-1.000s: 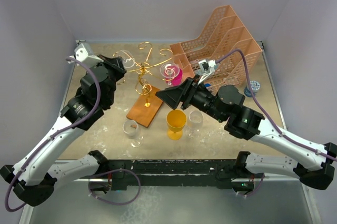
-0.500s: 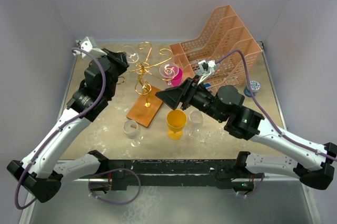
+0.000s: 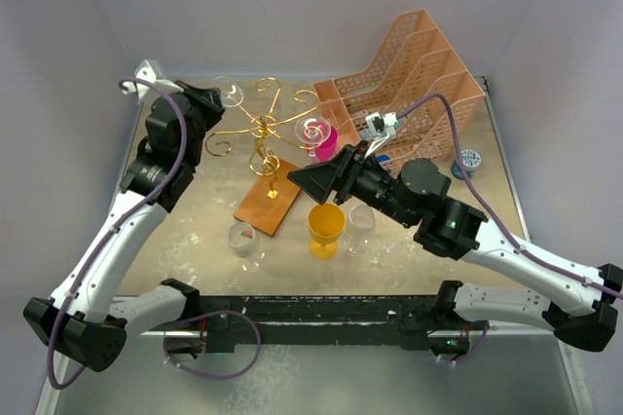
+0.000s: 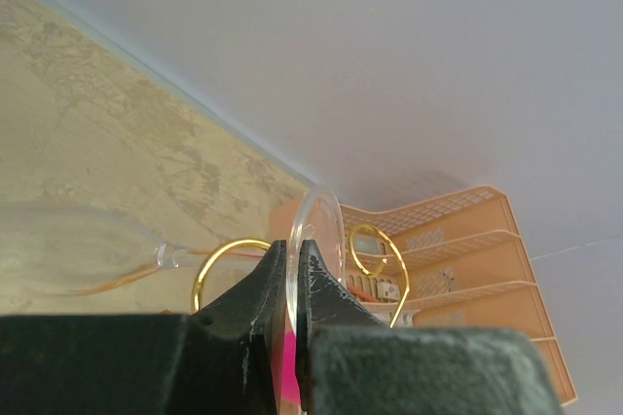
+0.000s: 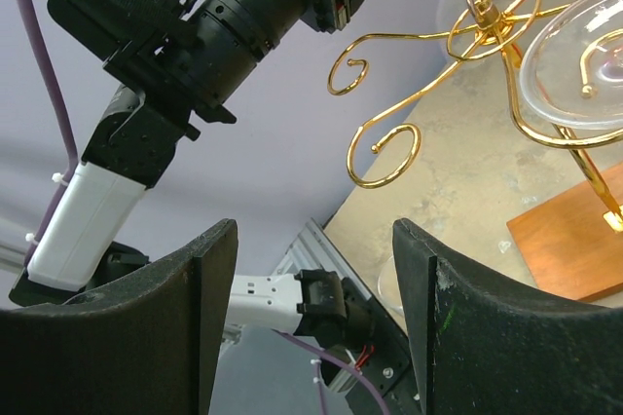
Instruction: Place the wine glass upside down on the wine glass rack
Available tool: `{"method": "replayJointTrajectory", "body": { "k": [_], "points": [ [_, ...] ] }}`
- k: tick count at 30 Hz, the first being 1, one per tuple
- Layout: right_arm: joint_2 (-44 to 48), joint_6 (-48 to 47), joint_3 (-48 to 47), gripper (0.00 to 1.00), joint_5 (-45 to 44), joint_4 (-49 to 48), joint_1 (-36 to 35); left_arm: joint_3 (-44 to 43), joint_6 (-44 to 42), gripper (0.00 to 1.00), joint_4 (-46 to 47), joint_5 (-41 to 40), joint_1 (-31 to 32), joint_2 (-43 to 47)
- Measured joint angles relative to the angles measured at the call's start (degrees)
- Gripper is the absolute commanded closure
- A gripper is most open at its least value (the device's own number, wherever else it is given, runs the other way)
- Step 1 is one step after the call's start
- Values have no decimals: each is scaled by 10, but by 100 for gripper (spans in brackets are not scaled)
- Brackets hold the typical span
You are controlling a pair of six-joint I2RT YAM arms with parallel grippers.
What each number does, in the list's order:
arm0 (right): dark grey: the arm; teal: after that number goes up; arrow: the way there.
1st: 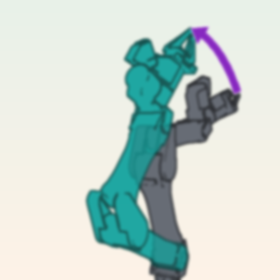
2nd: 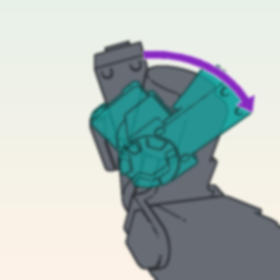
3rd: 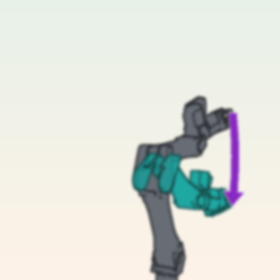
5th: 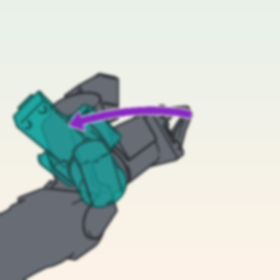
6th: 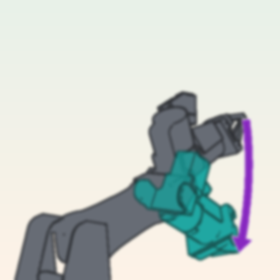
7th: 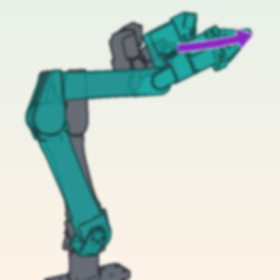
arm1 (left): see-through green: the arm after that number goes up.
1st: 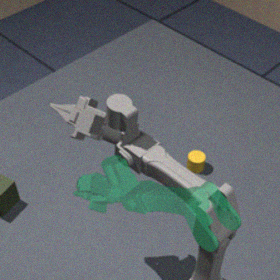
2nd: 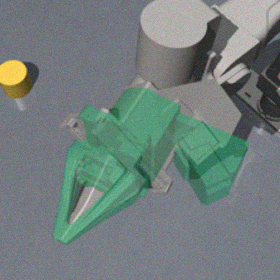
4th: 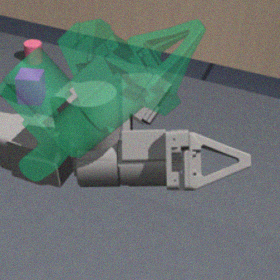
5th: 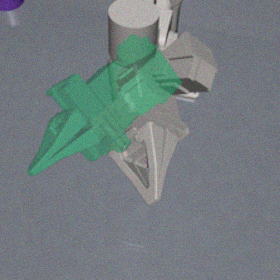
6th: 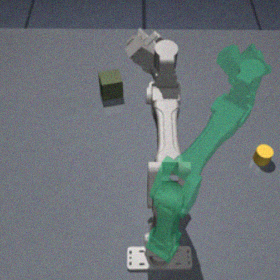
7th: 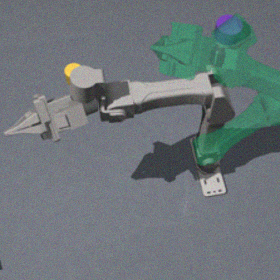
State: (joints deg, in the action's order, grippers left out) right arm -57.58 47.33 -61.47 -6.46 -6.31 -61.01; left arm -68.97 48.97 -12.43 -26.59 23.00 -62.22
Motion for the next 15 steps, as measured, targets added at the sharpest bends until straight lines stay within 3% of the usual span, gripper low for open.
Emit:
{"method": "replayJointTrajectory", "body": {
  "k": [15],
  "points": [
    [0, 10, 8, 33, 2, -4, 0, 14, 15, 100, -11, 5, -32, 25]
  ]
}}
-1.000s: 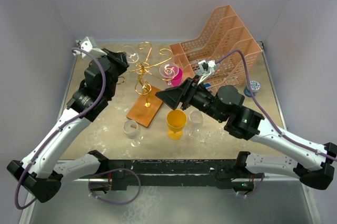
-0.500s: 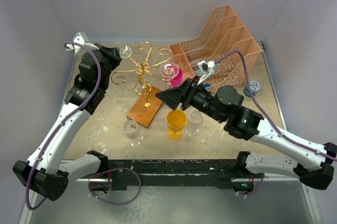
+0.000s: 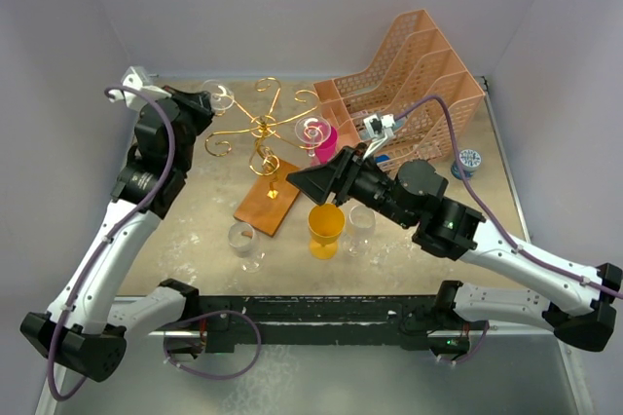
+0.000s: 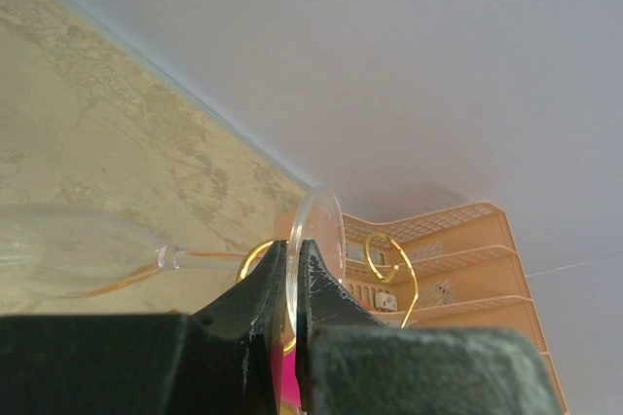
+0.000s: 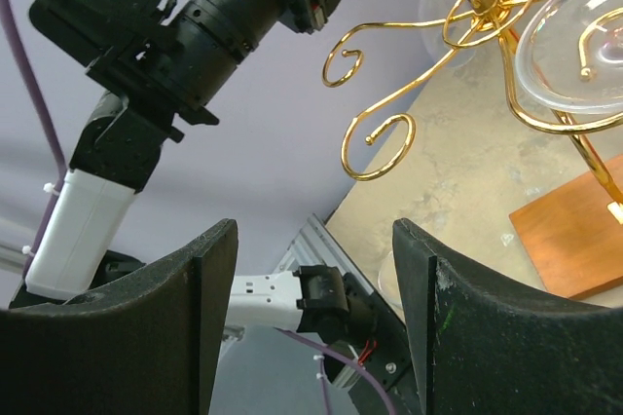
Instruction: Place the wine glass upside down on the wine glass rack
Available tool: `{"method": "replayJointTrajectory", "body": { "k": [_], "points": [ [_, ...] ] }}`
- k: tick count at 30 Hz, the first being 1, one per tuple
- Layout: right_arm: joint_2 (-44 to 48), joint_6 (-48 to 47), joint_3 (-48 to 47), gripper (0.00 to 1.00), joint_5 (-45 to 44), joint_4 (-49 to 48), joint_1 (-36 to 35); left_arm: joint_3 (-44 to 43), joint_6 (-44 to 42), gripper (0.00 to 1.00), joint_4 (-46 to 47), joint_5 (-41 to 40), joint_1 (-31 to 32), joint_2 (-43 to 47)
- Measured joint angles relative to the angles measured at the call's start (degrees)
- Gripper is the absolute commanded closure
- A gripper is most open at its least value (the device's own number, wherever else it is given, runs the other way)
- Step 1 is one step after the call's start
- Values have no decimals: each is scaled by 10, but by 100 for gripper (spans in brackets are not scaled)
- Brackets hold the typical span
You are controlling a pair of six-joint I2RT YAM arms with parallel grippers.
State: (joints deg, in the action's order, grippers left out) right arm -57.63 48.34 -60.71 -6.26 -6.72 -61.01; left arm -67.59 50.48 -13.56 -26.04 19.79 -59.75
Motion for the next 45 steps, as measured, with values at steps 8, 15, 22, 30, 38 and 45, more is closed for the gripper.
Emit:
{"method": "replayJointTrajectory", "body": {
  "k": [8, 15, 22, 30, 38, 45],
  "points": [
    [-2, 6, 5, 34, 3, -1, 0, 3, 25, 100, -25, 1, -1, 30],
    [-2, 8, 12, 34, 4, 0, 0, 28, 41, 100, -33, 3, -5, 44],
    [0, 8, 13, 34, -3, 7, 0, 28, 45, 100, -46, 14, -5, 54],
    [9, 8, 20, 34, -10, 14, 0, 28, 51, 93, -64, 19, -5, 56],
    [17, 8, 21, 34, -24, 26, 0, 28, 55, 86, -77, 18, -5, 57],
    [23, 10, 26, 34, -45, 46, 0, 20, 54, 75, -106, 16, -5, 52]
  ]
}}
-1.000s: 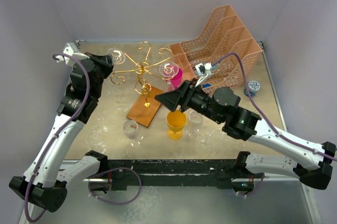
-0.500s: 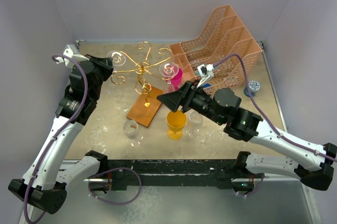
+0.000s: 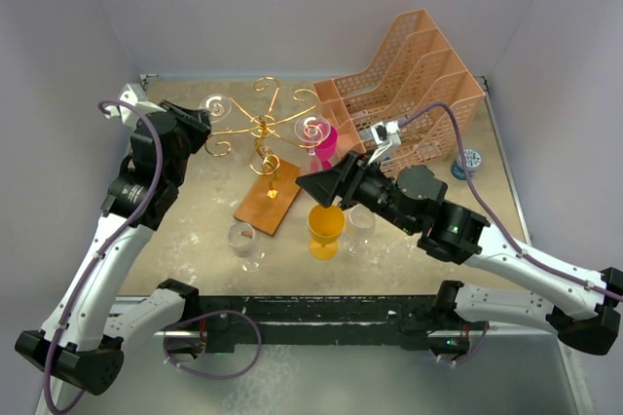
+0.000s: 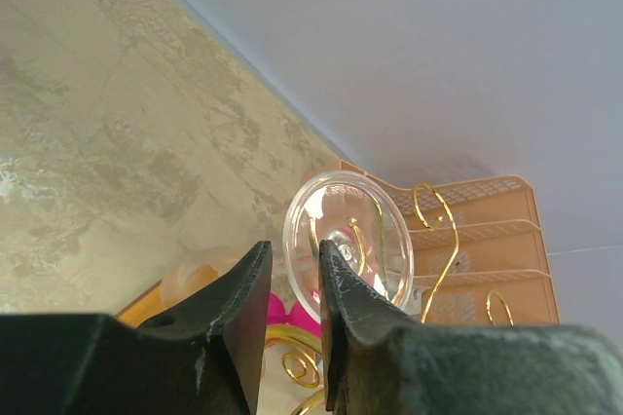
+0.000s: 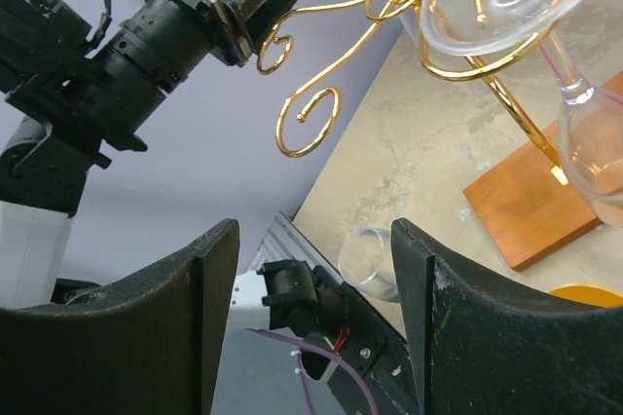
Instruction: Place the wine glass upside down on the wine glass rack
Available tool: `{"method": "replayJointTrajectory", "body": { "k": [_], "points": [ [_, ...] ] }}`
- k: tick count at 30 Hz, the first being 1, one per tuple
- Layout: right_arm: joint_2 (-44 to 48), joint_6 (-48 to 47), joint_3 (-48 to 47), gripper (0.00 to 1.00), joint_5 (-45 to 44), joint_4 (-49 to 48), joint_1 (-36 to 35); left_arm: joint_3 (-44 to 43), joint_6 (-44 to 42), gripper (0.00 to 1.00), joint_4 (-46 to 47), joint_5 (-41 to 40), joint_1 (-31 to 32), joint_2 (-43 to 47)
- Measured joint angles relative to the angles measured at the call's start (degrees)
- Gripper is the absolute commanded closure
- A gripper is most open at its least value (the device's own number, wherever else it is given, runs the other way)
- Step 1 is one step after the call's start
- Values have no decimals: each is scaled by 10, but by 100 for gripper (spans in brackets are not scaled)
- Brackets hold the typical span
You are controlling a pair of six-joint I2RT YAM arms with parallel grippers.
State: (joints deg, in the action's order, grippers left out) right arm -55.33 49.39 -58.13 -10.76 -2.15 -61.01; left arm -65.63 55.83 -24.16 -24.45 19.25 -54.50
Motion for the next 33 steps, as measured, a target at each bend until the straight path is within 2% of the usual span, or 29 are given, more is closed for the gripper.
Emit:
{"method": "replayJointTrajectory", "body": {
  "k": [11, 19, 25, 33],
  "points": [
    [32, 8, 15, 33, -38, 67, 0, -48, -27, 53, -67, -11, 0, -3],
    [53, -37, 13, 30, -59, 180, 0, -90, -71, 48, -152, -29, 0, 39],
    [-20, -113, -44, 31, -71, 298, 0, -96, -120, 46, -223, -11, -1, 120],
    [-87, -168, -55, 40, -45, 328, -1, -95, -157, 46, -291, 23, -1, 200]
  ]
}}
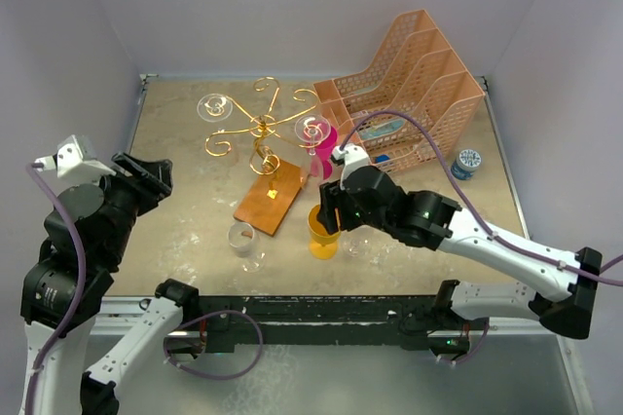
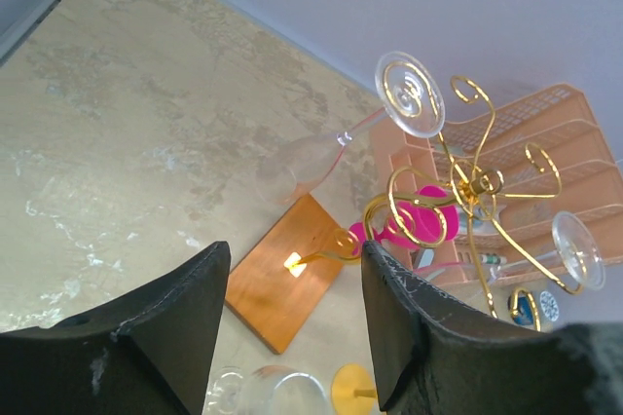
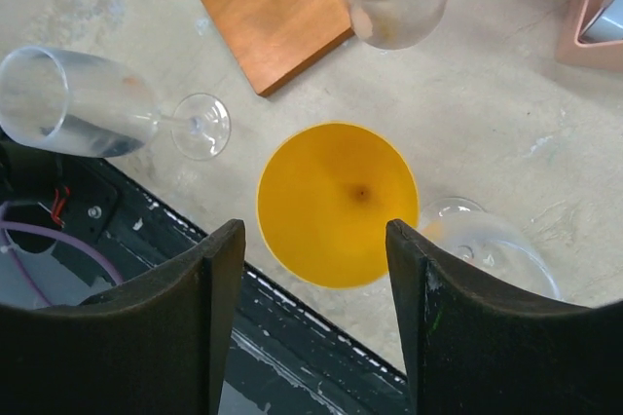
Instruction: Place the wine glass upside down on the wine glass rack
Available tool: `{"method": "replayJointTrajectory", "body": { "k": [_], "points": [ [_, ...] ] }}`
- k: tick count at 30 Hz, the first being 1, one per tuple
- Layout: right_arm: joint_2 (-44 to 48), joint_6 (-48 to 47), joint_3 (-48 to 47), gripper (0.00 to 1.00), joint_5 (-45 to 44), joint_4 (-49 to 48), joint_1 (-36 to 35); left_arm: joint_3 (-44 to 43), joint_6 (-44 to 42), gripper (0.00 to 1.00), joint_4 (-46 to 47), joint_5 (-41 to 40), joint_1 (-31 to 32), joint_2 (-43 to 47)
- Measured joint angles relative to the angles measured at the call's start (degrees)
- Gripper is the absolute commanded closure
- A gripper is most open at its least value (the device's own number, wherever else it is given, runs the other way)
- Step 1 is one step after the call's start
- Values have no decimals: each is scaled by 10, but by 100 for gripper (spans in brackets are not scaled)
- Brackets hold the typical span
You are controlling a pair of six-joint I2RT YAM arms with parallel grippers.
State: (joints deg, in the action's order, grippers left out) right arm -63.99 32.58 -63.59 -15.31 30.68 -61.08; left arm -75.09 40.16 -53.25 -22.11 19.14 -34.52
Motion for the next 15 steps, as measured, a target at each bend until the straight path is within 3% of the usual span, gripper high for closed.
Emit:
{"method": "replayJointTrajectory", "body": {
  "k": [5, 15],
  "points": [
    [-41, -7, 0, 48, 14, -12, -2, 0, -10, 46, -20, 0, 0, 3],
    [-91, -11, 11, 50, 38, -56, -10, -4, -19, 46, -22, 0, 0, 0]
  ]
}}
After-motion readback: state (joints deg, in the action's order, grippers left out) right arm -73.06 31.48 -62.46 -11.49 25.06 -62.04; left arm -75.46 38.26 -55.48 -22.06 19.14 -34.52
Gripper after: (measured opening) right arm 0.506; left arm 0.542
